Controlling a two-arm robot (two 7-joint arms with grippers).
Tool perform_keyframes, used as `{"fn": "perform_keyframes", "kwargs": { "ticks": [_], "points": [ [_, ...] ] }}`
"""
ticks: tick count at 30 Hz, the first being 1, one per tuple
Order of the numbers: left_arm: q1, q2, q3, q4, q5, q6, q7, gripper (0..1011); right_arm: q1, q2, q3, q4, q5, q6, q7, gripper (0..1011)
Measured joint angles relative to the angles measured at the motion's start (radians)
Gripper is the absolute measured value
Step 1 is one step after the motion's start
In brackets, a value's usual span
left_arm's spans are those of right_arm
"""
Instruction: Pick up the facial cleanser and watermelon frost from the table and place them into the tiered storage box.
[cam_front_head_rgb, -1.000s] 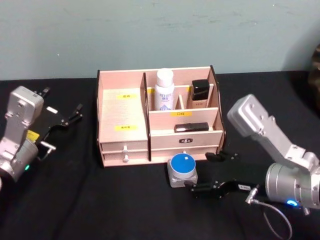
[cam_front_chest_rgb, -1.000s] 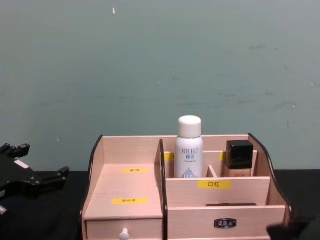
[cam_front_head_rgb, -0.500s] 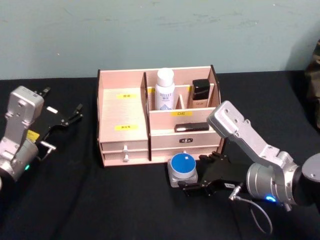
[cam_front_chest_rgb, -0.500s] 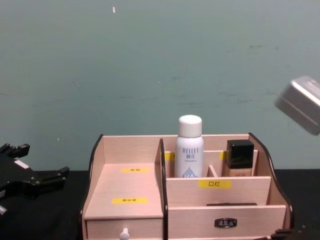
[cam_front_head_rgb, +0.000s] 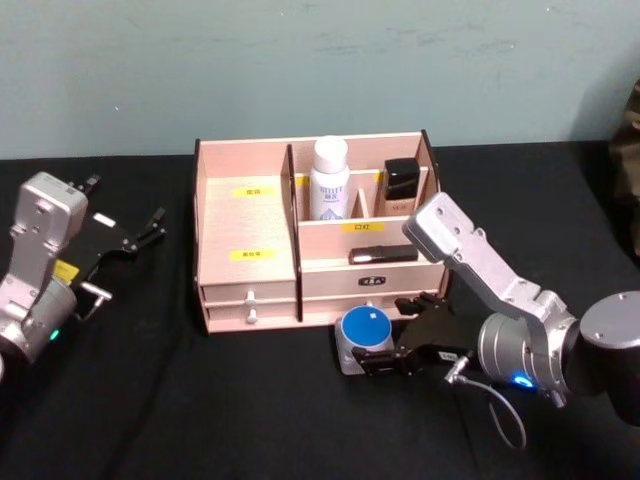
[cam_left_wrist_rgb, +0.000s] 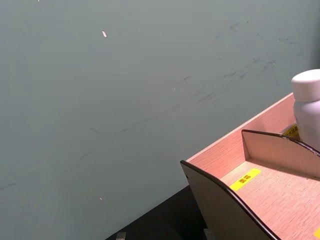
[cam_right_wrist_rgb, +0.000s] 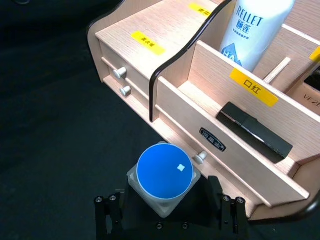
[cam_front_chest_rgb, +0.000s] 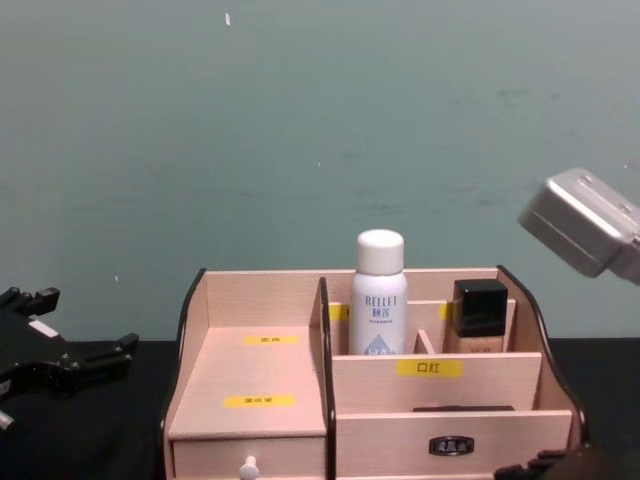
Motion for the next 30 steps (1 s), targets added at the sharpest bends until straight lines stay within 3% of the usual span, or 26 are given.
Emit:
{"fn": "perform_keyframes", "kwargs": {
  "ticks": [30],
  "points": [
    [0.0,0.0,0.0,0.0,0.0,0.0,0.0,1001,0.012,-0.071,0.015,0.075,-0.052,-0.013,0.064,1000]
  ]
}}
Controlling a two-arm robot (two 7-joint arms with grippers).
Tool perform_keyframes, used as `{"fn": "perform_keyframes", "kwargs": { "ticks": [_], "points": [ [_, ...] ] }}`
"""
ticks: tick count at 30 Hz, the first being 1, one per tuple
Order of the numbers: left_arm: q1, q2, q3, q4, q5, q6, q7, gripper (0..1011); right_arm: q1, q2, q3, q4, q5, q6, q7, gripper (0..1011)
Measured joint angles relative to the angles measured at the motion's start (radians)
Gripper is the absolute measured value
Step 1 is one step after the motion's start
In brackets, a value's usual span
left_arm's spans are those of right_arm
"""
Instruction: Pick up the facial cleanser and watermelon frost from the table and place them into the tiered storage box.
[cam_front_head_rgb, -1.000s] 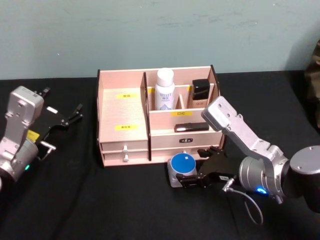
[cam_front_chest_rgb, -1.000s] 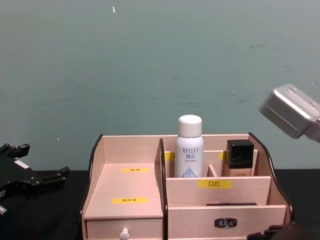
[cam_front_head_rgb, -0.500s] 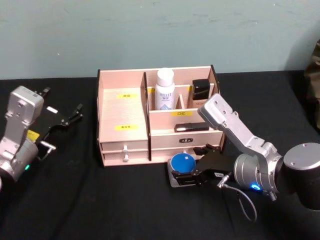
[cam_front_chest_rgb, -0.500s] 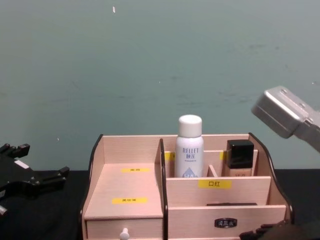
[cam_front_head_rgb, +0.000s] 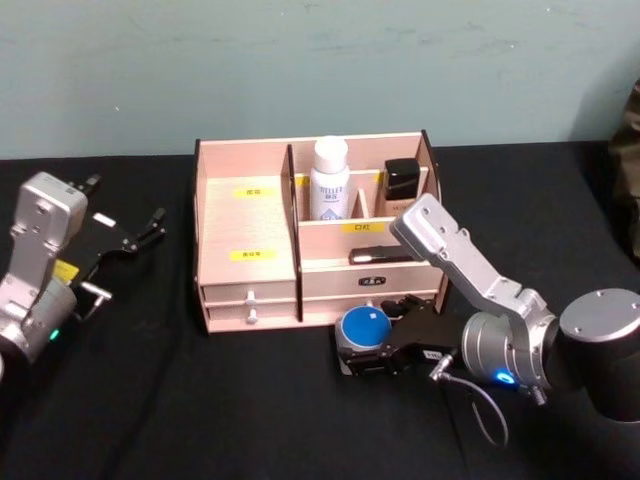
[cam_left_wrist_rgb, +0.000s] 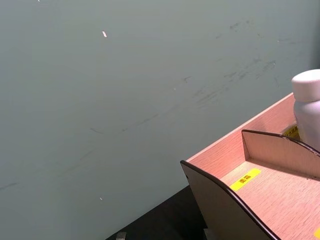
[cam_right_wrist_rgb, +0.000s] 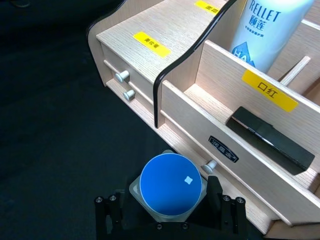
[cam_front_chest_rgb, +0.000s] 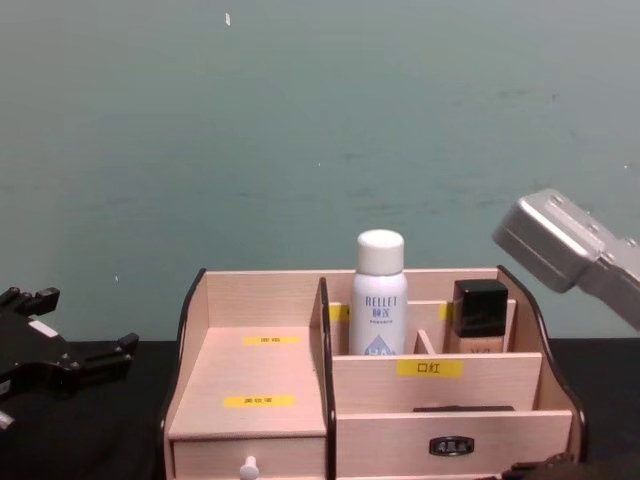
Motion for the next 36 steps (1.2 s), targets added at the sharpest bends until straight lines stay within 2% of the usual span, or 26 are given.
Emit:
{"fn": "perform_keyframes", "kwargs": {
  "ticks": [16,21,28,36],
  "points": [
    [0.0,0.0,0.0,0.0,0.0,0.0,0.0,1001,0.001,-0.008,0.001,0.009,-0.017,-0.007,0.018,993],
    [0.0,0.0,0.0,0.0,0.0,0.0,0.0,1001,0.001,-0.008,0.001,0.008,-0.017,-0.007,0.017,908],
    [0.0,0.0,0.0,0.0,0.0,0.0,0.0,1001,0.0,-0.007,0.001,0.007,-0.015,-0.007,0.016,728],
    [0.0,0.0,0.0,0.0,0.0,0.0,0.0,1001,0.0,-0.007,0.0,0.007,-0.014,-0.007,0.016,724]
  ]
}}
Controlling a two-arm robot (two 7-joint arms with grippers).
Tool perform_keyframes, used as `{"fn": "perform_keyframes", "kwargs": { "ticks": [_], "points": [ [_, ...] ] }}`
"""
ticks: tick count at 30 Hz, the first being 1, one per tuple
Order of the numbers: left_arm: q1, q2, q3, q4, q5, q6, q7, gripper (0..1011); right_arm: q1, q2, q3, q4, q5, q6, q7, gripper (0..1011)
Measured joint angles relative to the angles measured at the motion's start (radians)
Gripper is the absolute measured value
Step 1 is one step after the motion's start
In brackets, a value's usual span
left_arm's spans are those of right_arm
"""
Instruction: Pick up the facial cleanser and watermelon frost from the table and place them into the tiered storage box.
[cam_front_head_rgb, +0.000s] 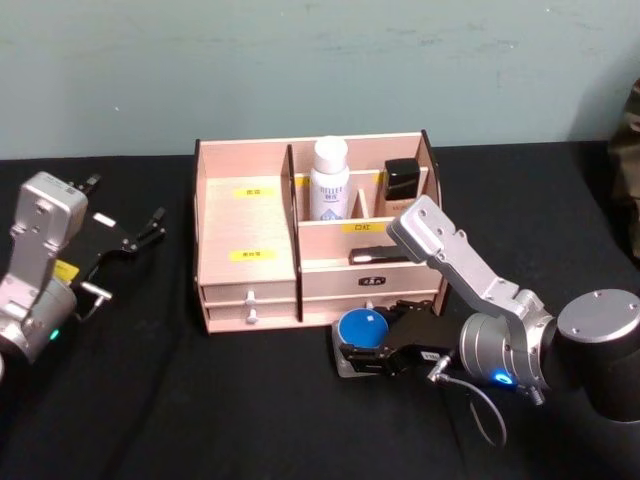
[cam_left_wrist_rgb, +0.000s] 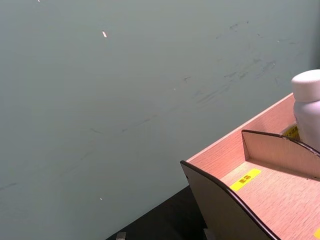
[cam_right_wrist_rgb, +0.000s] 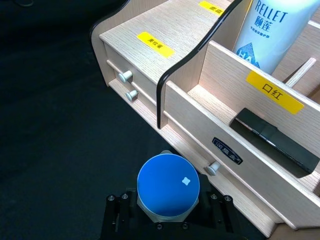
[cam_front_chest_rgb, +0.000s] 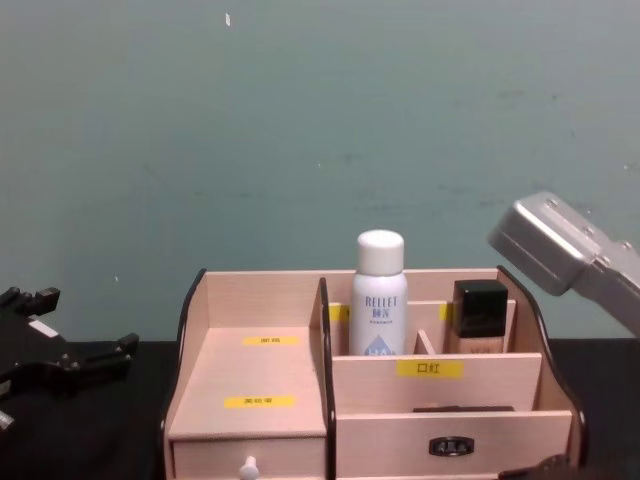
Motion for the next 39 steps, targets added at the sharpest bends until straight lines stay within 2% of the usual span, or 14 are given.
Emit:
{"fn": "perform_keyframes", "kwargs": {
  "ticks": [14,27,31,39],
  "points": [
    [0.0,0.0,0.0,0.0,0.0,0.0,0.0,1001,-0.005,0.0,0.008,-0.004,0.001,-0.004,0.014,724],
    [0.0,0.0,0.0,0.0,0.0,0.0,0.0,1001,-0.008,0.021,0.024,-0.084,0.019,-0.017,0.059,724],
    [0.0,0.0,0.0,0.0,0.0,0.0,0.0,1001,0.004,0.022,0.018,-0.121,0.032,-0.015,0.072,724],
    [0.0,0.0,0.0,0.0,0.0,0.0,0.0,1001,0.044,0.004,-0.006,-0.146,0.048,-0.007,0.077,726]
  ]
}}
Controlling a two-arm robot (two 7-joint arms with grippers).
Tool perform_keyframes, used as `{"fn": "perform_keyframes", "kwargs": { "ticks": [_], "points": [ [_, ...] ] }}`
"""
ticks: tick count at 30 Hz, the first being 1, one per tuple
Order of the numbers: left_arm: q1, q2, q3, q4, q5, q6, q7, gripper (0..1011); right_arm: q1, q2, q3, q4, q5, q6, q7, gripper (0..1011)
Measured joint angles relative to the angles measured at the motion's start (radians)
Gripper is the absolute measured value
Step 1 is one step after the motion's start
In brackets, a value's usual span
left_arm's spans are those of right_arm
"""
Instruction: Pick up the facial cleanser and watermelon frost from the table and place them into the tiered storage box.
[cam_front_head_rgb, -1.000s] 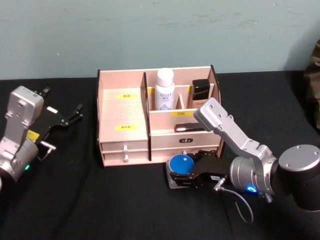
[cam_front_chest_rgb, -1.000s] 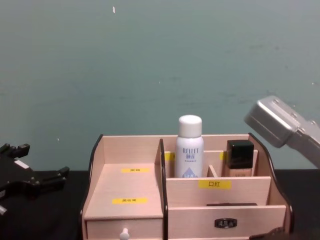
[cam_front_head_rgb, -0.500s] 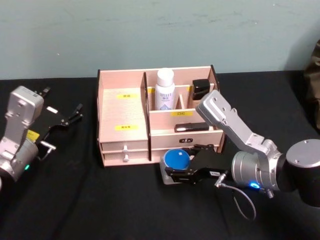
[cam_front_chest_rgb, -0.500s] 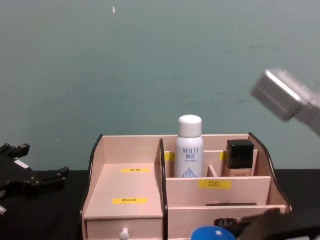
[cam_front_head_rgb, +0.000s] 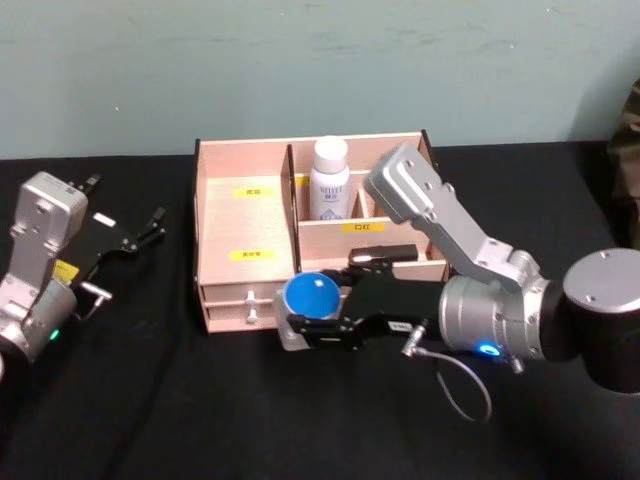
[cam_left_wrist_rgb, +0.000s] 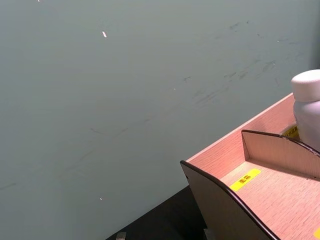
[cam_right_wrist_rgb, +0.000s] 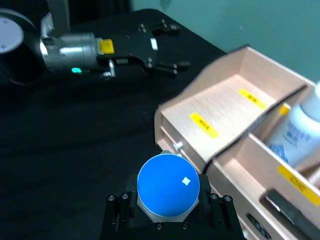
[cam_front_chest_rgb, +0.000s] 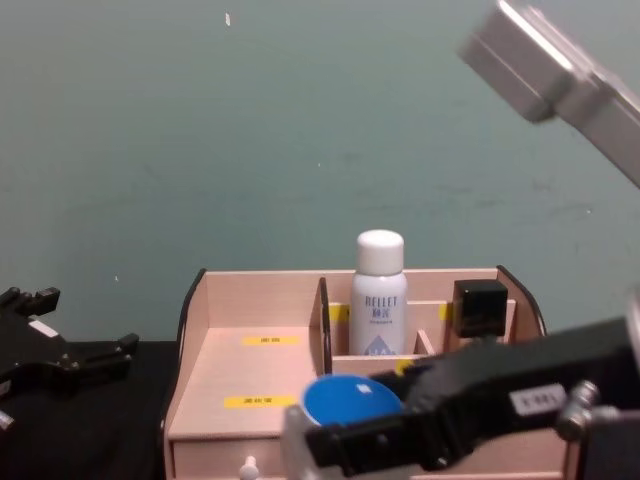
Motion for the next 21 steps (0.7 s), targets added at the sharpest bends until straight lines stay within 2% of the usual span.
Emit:
{"fn": "perform_keyframes", "kwargs": {
  "ticks": [4,12,21],
  "points": [
    [0.0,0.0,0.0,0.0,0.0,0.0,0.0,1001,0.029,-0.019,-0.022,0.005,0.002,0.003,-0.001,726],
    [0.0,0.0,0.0,0.0,0.0,0.0,0.0,1001,0.105,-0.081,-0.07,0.059,-0.005,0.01,-0.015,724],
    [0.0,0.0,0.0,0.0,0.0,0.0,0.0,1001,0.18,-0.147,-0.091,0.154,-0.026,0.01,-0.033,724]
  ]
}}
